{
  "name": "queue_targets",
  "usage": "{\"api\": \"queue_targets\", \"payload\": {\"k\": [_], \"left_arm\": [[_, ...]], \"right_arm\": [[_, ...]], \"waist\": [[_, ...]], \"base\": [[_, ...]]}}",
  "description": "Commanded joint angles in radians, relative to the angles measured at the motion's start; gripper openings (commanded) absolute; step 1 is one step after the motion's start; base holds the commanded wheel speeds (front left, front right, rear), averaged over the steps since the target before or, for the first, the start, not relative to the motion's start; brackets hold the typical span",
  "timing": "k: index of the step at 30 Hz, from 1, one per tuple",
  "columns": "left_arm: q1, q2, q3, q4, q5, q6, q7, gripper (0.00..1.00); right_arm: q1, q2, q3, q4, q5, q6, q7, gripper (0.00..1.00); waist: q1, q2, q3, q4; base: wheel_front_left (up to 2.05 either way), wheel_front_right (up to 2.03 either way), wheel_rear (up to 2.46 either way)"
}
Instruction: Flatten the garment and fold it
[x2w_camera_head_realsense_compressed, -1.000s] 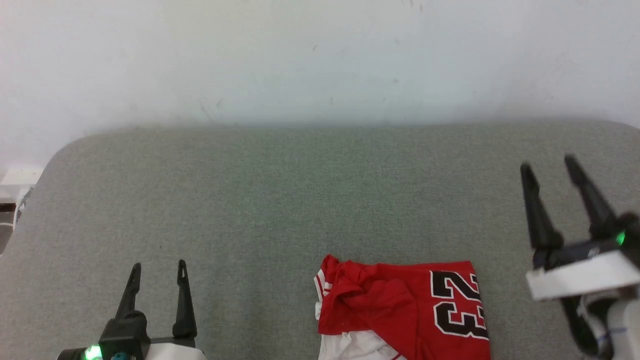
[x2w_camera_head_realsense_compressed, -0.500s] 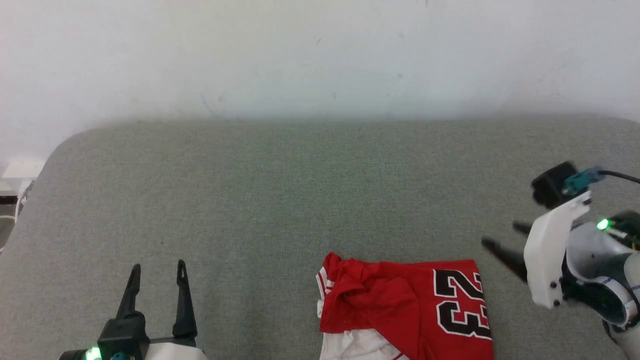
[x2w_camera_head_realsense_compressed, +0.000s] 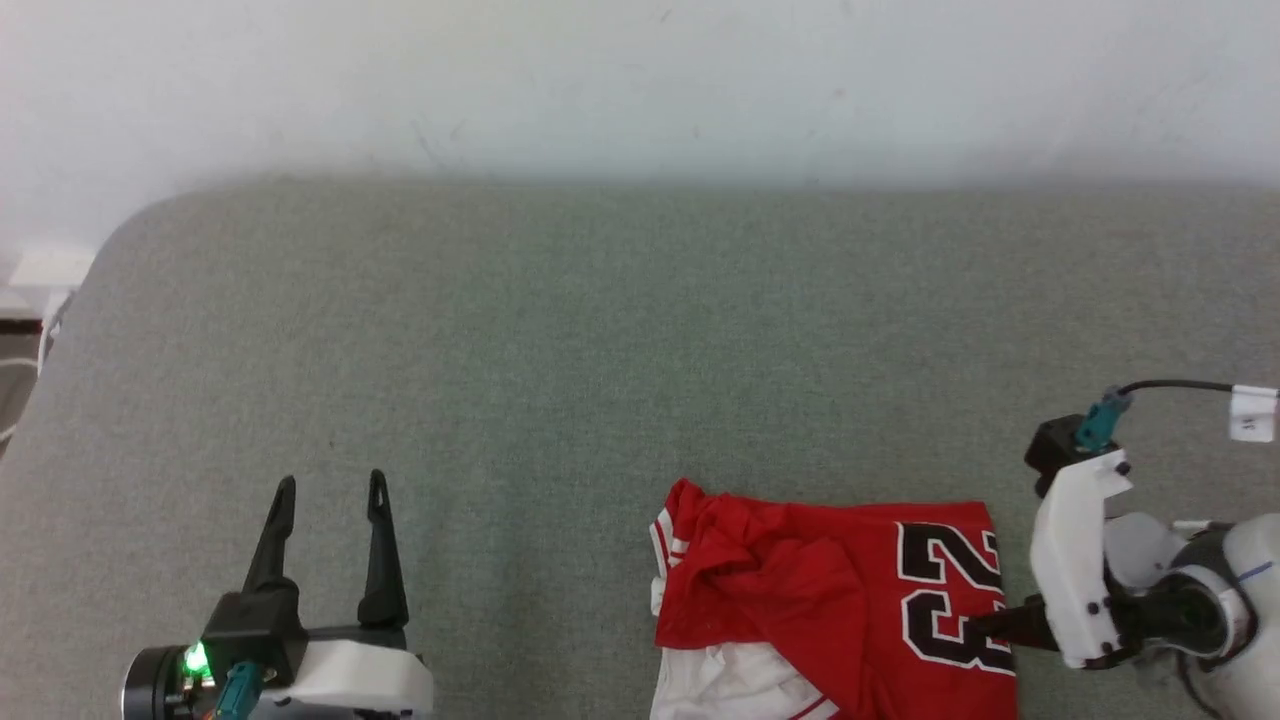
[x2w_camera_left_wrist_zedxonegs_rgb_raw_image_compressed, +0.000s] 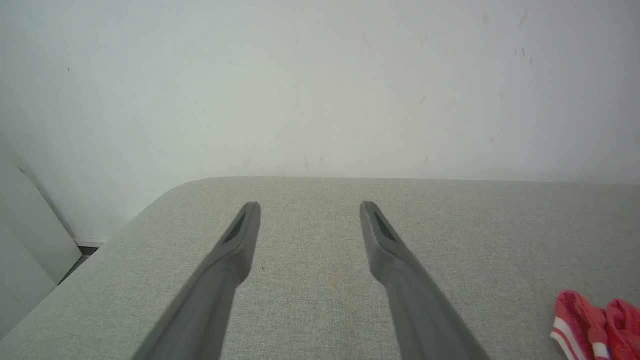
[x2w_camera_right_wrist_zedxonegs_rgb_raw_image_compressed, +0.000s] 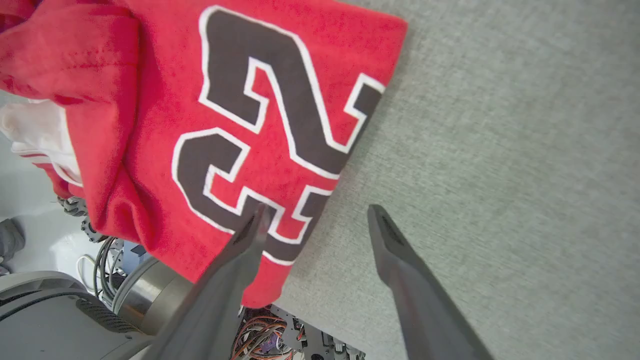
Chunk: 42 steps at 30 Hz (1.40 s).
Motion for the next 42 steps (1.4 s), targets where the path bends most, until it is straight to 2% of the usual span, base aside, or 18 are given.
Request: {"api": "queue_targets", "payload": {"k": [1,5,11,12,18,23,32,36,42], "left_arm": [[-0.021,-0.005,-0.003,-0.001,-0.004,-0.006,-0.005,1.00],[-0.047,-0.007,-0.006,0.006,-0.007,-0.009,-0.005,1.00],[-0.067,-0.008,-0.005,0.015,-0.008,-0.013,-0.005,1.00],[-0.068,-0.008,-0.003,0.016,-0.008,-0.013,-0.005,1.00],[-0.048,-0.009,0.012,0.023,-0.006,-0.008,-0.005,1.00],[-0.038,-0.010,0.020,0.021,-0.004,-0.008,-0.005,1.00],[-0.043,-0.010,0.059,-0.023,-0.007,0.007,-0.005,1.00],[-0.061,-0.010,0.090,-0.050,-0.007,0.011,-0.005,1.00],[-0.095,0.005,0.137,-0.085,-0.001,0.003,-0.005,1.00]], "right_arm": [[-0.012,0.017,0.001,0.014,0.000,-0.001,-0.010,1.00],[-0.003,0.063,0.013,0.069,-0.015,-0.001,-0.055,1.00],[0.028,0.093,0.068,0.100,-0.015,-0.001,-0.130,1.00],[0.030,0.092,0.077,0.095,-0.011,-0.001,-0.144,0.00],[0.004,0.062,0.116,0.052,0.022,-0.001,-0.215,0.00],[-0.041,0.011,0.145,-0.022,0.041,-0.001,-0.275,0.00],[-0.179,-0.172,0.188,-0.163,-0.014,-0.001,-0.360,0.00],[-0.237,-0.253,0.193,-0.164,-0.054,-0.001,-0.384,0.00],[-0.318,-0.316,0.197,-0.092,-0.155,-0.001,-0.452,0.00]], "waist": [[-0.0001,0.0000,0.038,0.021],[-0.0001,0.0000,0.066,0.034],[-0.0001,0.0000,0.086,0.043],[-0.0001,0.0000,0.087,0.042],[-0.0001,0.0000,0.058,0.016],[-0.0001,0.0000,0.044,-0.029],[-0.0001,0.0000,0.108,-0.193],[-0.0001,0.0000,0.161,-0.278],[-0.0001,0.0000,0.248,-0.367]], "base": [[0.00,0.00,0.00],[0.00,0.00,0.00],[0.00,0.00,0.00],[0.00,0.00,0.00],[0.00,0.00,0.00],[0.00,0.00,0.00],[0.00,0.00,0.00],[0.00,0.00,0.00],[0.00,0.00,0.00]]}}
